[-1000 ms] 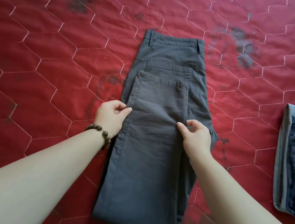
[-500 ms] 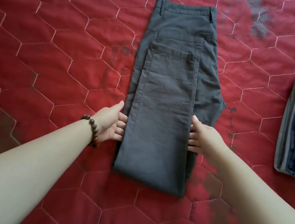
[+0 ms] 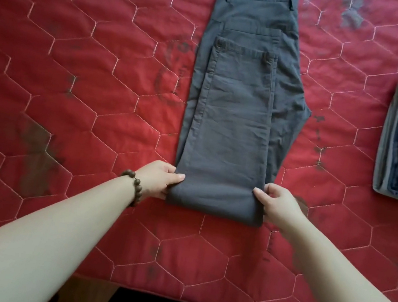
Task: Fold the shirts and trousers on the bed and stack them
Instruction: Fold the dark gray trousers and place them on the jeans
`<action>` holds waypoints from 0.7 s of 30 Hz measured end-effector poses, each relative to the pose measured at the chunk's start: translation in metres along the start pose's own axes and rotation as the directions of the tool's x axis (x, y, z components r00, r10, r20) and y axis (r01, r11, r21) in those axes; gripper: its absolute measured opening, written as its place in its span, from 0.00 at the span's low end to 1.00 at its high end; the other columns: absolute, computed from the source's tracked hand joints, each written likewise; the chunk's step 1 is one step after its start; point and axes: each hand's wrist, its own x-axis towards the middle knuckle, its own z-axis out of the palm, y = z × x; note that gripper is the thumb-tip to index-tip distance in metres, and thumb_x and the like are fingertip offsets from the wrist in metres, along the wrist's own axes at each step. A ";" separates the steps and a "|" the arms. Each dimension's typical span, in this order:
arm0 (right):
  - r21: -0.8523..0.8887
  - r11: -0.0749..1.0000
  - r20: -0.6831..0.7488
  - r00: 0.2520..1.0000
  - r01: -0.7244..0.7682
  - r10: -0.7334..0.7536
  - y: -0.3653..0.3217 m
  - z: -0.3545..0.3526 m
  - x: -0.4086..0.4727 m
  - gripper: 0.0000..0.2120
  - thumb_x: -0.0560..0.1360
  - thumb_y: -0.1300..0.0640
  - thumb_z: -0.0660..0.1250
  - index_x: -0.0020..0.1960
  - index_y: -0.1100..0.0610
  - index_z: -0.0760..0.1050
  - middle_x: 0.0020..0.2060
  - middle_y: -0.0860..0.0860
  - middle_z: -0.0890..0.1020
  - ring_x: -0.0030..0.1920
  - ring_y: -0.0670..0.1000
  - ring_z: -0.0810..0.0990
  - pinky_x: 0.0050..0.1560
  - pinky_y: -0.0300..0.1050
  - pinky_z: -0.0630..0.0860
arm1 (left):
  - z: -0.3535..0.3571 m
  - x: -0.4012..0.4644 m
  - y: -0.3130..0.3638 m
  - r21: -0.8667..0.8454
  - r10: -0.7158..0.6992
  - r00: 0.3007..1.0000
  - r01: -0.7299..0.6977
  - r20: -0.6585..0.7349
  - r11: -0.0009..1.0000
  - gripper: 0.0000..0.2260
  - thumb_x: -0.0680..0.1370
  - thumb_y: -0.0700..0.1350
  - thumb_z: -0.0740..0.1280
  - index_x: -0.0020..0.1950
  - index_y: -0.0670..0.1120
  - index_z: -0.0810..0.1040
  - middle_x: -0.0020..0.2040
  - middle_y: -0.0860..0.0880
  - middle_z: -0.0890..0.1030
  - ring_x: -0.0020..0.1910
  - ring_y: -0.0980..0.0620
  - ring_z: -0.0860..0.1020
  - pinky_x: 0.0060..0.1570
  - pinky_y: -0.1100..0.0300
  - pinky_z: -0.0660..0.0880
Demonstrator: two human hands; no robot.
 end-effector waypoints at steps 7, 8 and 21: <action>0.265 0.958 -0.026 0.992 -0.111 0.123 -0.005 0.008 -0.007 0.13 0.78 0.51 0.67 0.37 0.55 0.74 0.25 0.49 0.67 0.21 0.46 0.66 0.21 0.36 0.65 | 0.005 0.010 0.001 -0.354 -0.111 0.988 0.068 -0.104 0.933 0.14 0.81 0.51 0.61 0.51 0.41 0.77 0.43 0.44 0.84 0.40 0.47 0.83 0.38 0.56 0.78; 0.348 0.931 -0.011 0.992 -0.112 0.123 -0.009 0.005 -0.006 0.11 0.78 0.52 0.66 0.40 0.56 0.75 0.26 0.50 0.70 0.20 0.44 0.68 0.20 0.35 0.66 | 0.002 0.014 0.006 -0.411 -0.096 0.990 0.045 -0.106 0.911 0.14 0.82 0.51 0.60 0.49 0.41 0.77 0.40 0.45 0.84 0.38 0.49 0.83 0.37 0.56 0.78; 0.497 0.862 -0.169 0.985 0.103 -0.020 -0.123 -0.027 0.104 0.04 0.77 0.61 0.68 0.52 0.57 0.77 0.50 0.60 0.82 0.46 0.56 0.80 0.42 0.47 0.76 | -0.018 0.101 0.123 -0.281 0.148 0.925 -0.255 -0.351 0.925 0.04 0.76 0.41 0.69 0.42 0.43 0.80 0.46 0.39 0.82 0.45 0.45 0.78 0.56 0.40 0.75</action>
